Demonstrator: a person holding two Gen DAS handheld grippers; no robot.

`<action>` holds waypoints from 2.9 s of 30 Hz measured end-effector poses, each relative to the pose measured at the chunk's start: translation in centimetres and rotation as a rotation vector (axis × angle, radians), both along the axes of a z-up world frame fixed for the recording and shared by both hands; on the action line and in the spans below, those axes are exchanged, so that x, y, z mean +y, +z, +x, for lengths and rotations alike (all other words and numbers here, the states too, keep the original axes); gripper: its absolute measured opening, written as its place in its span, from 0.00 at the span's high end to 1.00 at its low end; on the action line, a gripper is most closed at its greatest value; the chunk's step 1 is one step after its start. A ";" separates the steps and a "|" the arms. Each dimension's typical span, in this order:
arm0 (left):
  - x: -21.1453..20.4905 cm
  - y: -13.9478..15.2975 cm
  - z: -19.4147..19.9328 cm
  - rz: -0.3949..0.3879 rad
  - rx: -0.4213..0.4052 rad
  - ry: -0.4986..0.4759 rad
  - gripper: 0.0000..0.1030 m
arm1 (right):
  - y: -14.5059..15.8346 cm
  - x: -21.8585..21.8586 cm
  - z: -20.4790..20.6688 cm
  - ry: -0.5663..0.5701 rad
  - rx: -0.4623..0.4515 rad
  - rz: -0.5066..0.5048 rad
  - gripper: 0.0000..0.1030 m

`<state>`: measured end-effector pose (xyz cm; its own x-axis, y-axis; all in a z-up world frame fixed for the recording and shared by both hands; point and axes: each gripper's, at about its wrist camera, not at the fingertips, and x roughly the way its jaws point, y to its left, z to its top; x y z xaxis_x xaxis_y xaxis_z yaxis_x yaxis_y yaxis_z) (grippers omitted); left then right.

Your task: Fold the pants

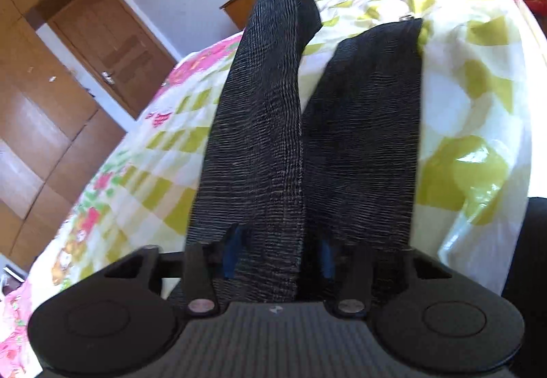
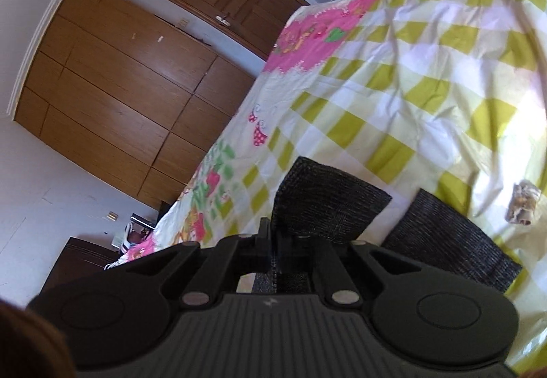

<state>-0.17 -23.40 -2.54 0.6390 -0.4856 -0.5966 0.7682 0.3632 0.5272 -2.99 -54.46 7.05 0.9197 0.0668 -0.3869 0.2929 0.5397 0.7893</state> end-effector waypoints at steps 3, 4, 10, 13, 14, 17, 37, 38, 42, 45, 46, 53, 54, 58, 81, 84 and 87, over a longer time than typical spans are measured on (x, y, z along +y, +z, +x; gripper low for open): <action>0.4 1.6 1.0 -0.030 0.031 0.039 0.80 | 1.2 0.4 0.8 0.025 0.008 -0.044 0.96; 0.8 2.3 1.2 -0.049 0.039 0.049 0.81 | 1.2 0.4 0.8 0.025 0.008 -0.044 0.96; 1.2 1.7 0.1 -0.010 0.107 -0.022 0.82 | -0.7 -0.1 -3.2 -0.014 0.028 -0.069 0.96; 0.7 -0.2 -0.7 0.047 0.122 -0.054 0.82 | -5.3 -0.8 -5.5 -0.060 0.177 -0.007 0.96; 0.6 -0.3 -0.8 0.052 0.120 -0.053 0.82 | -6.5 -1.0 -6.0 -0.069 0.198 0.014 0.96; 0.5 0.0 -0.5 0.044 0.142 -0.044 0.81 | -8.2 -1.3 -6.5 -0.094 0.225 0.029 0.96; 0.3 -0.5 -0.6 0.046 0.163 -0.076 0.84 | -4.2 0.0 -5.4 -0.053 0.072 -0.192 0.96; 0.2 -0.6 -0.6 0.046 0.167 -0.079 0.84 | -5.9 -0.7 -5.2 -0.055 0.152 -0.179 0.96; 0.4 -0.3 -0.6 0.051 0.179 -0.086 0.82 | -9.9 -2.3 -6.8 -0.123 0.228 -0.021 0.92; 0.3 -0.3 -0.6 0.054 0.178 -0.087 0.82 | -9.4 -2.3 -7.8 -0.148 0.218 -0.020 0.88; 0.3 -0.3 -0.7 0.052 0.179 -0.085 0.82 | -9.2 -2.4 -8.2 -0.159 0.220 -0.019 0.88; 1.0 0.3 -0.7 0.008 0.206 -0.061 0.78 | -10.3 -3.2 -9.0 -0.178 0.254 0.060 0.77; 1.1 0.4 -0.8 -0.004 0.214 -0.054 0.78 | -10.6 -3.1 -8.8 -0.176 0.252 0.073 0.73; 2.0 0.8 -1.3 -0.042 0.220 -0.036 0.76 | -11.3 -2.7 -9.1 -0.176 0.196 0.152 0.62; 1.9 0.7 -0.5 -0.079 0.288 -0.015 0.75 | -11.9 -2.2 -6.9 -0.160 0.162 0.205 0.74; 2.1 1.3 -0.4 -0.083 0.306 -0.009 0.75 | -11.1 -1.7 -5.8 -0.181 0.195 0.139 0.93; 3.1 3.3 -0.2 -0.166 0.343 -0.005 0.75 | -9.5 -2.0 -6.4 -0.201 0.100 0.146 0.94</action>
